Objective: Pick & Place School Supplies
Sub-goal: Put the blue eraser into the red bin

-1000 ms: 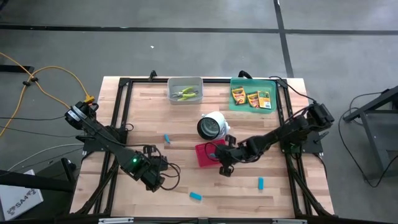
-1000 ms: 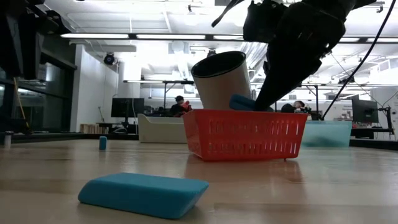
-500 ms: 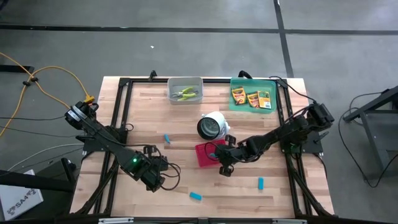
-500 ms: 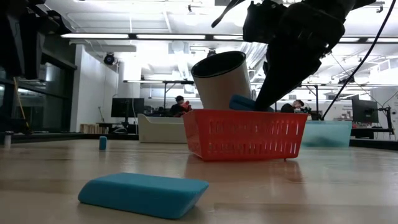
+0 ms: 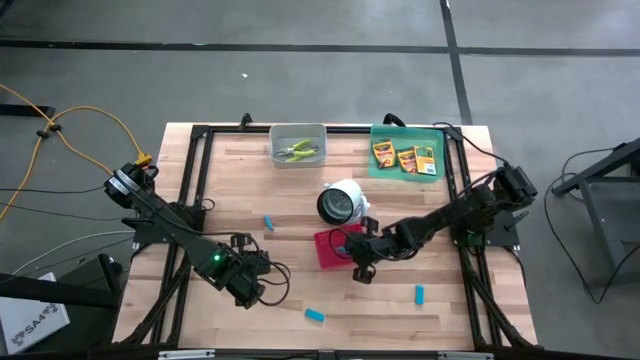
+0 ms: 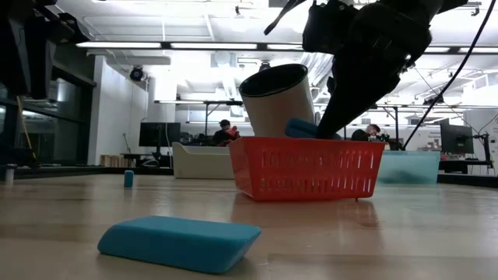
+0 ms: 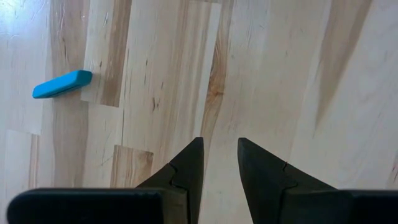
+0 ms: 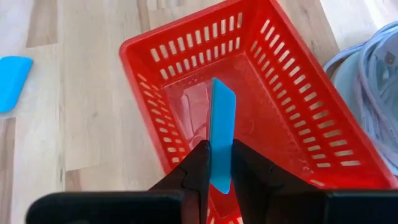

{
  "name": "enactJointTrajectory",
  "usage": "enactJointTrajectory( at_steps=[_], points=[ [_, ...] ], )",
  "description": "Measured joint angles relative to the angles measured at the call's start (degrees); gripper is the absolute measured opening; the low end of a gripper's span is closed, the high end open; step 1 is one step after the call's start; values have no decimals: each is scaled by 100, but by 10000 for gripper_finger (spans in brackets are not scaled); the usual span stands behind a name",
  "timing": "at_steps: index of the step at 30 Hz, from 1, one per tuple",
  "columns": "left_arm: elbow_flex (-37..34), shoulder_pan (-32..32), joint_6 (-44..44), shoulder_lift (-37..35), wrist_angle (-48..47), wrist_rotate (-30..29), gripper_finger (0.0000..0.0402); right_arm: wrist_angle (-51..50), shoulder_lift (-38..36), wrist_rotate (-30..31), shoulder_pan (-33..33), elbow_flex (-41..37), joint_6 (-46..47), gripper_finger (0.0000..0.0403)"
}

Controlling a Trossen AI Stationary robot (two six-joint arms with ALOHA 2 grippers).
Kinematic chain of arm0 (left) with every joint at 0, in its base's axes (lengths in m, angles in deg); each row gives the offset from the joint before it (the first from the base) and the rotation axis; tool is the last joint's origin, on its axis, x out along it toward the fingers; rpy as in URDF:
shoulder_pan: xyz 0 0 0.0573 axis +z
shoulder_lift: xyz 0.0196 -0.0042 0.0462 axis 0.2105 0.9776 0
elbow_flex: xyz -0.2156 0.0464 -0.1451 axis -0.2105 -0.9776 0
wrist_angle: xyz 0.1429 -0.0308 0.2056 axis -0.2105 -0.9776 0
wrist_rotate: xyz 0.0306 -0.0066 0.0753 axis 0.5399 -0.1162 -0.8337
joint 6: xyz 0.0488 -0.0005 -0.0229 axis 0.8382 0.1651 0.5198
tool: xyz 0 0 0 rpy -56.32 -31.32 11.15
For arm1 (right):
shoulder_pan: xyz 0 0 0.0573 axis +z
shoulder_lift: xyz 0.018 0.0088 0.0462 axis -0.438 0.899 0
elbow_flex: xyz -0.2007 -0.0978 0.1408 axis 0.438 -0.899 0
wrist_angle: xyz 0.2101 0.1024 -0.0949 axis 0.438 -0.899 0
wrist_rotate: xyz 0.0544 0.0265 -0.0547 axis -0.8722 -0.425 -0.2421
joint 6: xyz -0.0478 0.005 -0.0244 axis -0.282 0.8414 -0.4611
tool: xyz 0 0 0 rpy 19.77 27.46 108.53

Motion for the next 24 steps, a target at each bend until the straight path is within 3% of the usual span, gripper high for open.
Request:
enactJointTrajectory(
  at_steps=[24],
  points=[
    [-1,2,-2,0,4,2,92,239,15,-893,-398,-2,-507,53]
  ],
)
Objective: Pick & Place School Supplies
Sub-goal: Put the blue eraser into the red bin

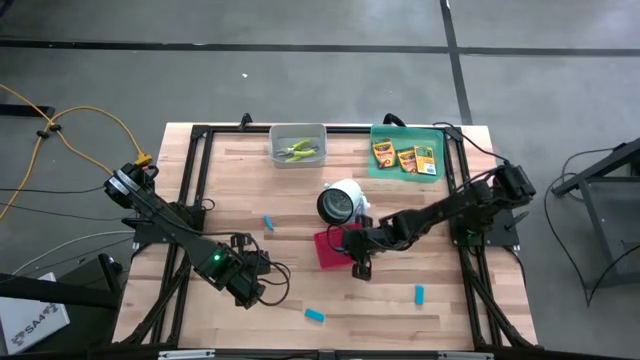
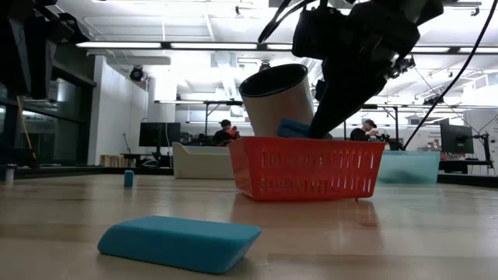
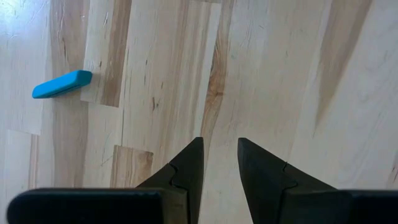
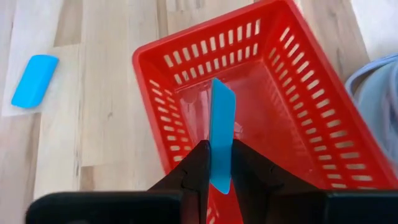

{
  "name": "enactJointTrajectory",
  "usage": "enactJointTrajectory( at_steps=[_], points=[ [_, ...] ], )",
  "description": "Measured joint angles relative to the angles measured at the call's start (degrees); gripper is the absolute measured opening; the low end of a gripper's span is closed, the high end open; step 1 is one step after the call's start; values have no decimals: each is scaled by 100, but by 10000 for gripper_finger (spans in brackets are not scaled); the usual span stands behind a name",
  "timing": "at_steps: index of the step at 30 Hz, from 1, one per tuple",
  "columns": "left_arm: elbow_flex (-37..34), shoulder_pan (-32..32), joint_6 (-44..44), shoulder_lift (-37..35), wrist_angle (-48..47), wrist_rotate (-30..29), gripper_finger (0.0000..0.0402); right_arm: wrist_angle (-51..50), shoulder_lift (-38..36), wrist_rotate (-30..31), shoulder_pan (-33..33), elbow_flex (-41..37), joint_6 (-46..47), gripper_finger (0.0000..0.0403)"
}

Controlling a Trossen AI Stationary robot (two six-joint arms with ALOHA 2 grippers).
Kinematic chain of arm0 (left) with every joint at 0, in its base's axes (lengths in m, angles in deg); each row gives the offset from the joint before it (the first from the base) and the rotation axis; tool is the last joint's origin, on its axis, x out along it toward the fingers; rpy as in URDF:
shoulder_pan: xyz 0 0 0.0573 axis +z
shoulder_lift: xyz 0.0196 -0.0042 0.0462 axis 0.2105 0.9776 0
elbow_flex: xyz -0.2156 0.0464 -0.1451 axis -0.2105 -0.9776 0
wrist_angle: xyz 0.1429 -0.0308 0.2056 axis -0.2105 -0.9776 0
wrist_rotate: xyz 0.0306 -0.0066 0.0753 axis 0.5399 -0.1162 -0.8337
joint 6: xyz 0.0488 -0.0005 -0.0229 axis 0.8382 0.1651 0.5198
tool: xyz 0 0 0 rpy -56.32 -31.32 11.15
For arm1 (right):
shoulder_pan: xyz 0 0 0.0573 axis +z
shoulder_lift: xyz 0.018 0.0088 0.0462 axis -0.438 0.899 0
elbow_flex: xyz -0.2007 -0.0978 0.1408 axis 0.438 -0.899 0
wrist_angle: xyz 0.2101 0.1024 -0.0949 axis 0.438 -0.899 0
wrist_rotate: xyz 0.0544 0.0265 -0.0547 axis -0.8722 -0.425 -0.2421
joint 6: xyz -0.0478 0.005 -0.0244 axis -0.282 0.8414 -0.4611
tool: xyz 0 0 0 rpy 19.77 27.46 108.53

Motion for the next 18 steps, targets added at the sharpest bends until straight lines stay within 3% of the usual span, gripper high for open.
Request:
enactJointTrajectory(
  at_steps=[12,18],
  points=[
    [0,0,-28,0,4,0,92,124,9,22,-85,0,-54,54],
    [0,0,-33,0,2,0,92,124,9,38,-86,0,-54,93]
  ],
)
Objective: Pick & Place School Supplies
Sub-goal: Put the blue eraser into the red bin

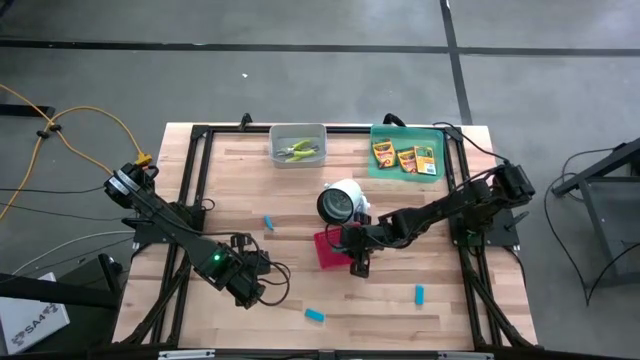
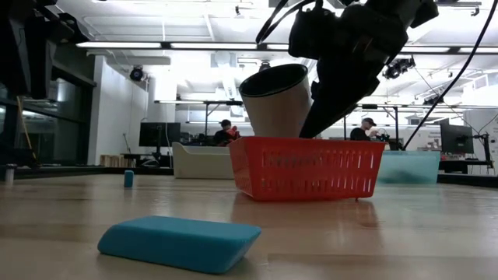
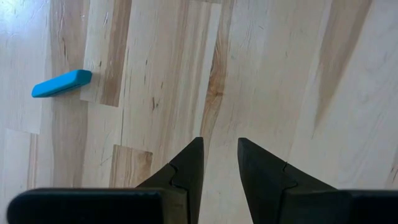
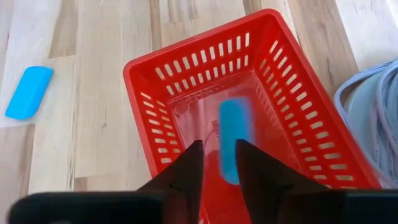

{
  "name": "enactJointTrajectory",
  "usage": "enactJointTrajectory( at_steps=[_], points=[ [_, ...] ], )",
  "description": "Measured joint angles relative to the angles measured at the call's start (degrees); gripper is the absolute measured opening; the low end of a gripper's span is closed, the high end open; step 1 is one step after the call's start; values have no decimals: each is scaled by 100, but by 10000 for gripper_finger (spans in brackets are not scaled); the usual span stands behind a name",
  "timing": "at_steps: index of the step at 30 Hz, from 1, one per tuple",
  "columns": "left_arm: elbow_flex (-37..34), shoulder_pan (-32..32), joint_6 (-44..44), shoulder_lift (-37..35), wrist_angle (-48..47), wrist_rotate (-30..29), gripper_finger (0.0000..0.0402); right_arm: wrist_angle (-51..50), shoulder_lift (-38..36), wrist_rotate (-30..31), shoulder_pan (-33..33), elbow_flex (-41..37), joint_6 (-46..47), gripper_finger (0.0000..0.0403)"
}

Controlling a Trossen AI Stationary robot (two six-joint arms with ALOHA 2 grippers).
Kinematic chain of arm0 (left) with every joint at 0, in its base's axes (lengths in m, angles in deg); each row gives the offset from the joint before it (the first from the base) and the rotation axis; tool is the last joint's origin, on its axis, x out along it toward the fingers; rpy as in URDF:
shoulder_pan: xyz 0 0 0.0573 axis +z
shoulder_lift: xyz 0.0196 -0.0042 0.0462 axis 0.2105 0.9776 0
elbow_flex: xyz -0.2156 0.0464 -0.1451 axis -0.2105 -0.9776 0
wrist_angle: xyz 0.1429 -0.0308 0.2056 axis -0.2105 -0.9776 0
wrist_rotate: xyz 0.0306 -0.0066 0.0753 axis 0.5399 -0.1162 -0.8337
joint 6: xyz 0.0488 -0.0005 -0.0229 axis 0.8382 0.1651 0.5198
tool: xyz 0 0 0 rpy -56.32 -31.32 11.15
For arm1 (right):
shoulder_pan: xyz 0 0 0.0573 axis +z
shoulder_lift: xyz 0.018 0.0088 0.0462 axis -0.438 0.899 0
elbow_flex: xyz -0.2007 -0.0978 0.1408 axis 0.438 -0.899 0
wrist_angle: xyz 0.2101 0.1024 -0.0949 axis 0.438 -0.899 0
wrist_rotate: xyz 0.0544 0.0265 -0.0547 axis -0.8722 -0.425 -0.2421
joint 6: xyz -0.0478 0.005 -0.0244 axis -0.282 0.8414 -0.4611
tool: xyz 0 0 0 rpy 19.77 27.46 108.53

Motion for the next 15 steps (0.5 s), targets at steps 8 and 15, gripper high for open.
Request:
enactJointTrajectory(
  at_steps=[8,15],
  points=[
    [1,0,-13,0,0,0,92,2,-26,45,-4,-1,104,146],
    [0,0,-11,0,11,0,92,-40,-295,-214,54,-7,365,152]
  ],
)
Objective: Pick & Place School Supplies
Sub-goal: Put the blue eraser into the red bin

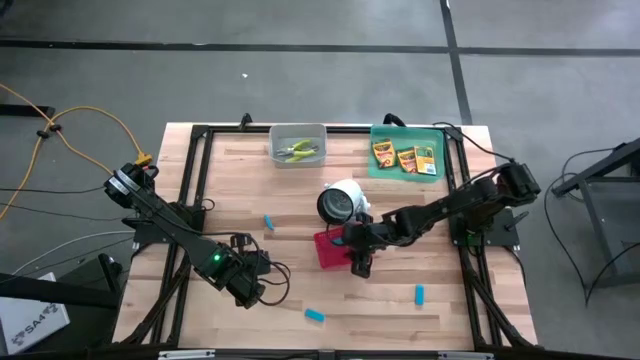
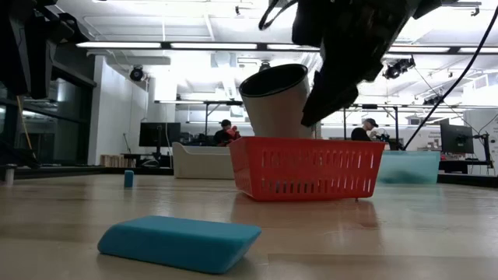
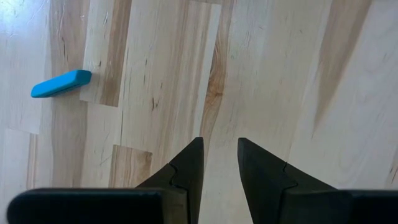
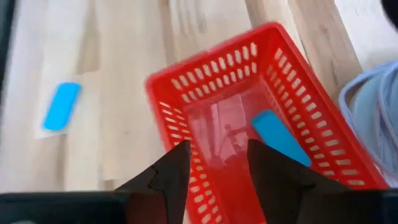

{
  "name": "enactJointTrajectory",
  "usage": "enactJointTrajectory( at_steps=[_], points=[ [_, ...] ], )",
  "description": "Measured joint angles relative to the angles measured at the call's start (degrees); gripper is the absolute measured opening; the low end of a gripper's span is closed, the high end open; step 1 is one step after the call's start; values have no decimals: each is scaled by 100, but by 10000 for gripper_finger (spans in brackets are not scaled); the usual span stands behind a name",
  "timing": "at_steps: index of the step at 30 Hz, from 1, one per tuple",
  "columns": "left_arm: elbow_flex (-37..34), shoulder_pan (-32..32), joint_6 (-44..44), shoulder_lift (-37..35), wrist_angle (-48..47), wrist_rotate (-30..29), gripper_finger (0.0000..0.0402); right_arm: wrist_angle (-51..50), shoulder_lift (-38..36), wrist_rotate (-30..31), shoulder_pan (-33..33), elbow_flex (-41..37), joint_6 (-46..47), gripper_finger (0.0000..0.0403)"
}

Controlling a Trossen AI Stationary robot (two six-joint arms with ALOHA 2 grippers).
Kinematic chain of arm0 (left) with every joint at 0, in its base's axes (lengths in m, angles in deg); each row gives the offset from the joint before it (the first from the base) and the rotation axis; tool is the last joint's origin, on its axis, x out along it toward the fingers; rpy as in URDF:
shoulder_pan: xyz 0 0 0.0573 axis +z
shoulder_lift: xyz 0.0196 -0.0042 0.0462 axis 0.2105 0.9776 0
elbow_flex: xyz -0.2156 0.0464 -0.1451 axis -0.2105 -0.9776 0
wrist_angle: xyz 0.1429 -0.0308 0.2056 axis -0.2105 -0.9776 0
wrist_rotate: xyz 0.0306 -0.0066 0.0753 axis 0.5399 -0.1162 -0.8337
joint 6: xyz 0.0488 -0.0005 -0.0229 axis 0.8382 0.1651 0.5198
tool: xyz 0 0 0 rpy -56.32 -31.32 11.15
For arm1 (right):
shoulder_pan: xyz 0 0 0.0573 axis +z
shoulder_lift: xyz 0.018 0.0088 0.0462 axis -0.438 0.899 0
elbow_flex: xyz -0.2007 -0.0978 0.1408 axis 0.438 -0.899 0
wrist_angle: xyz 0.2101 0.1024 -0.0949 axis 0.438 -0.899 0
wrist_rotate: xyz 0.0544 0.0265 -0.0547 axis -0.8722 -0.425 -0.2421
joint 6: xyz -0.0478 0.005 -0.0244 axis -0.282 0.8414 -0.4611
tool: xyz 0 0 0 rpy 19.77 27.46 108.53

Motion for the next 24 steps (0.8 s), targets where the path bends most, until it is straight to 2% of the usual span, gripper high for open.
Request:
enactJointTrajectory(
  at_steps=[6,16,24],
  points=[
    [2,0,0,0,0,0,92,-839,-185,-438,255,0,590,149],
    [2,0,2,0,6,0,92,-2196,-241,-980,1064,0,2494,124],
    [2,0,4,0,22,-2,92,-2835,-241,-1032,1790,0,4012,117]
  ],
)
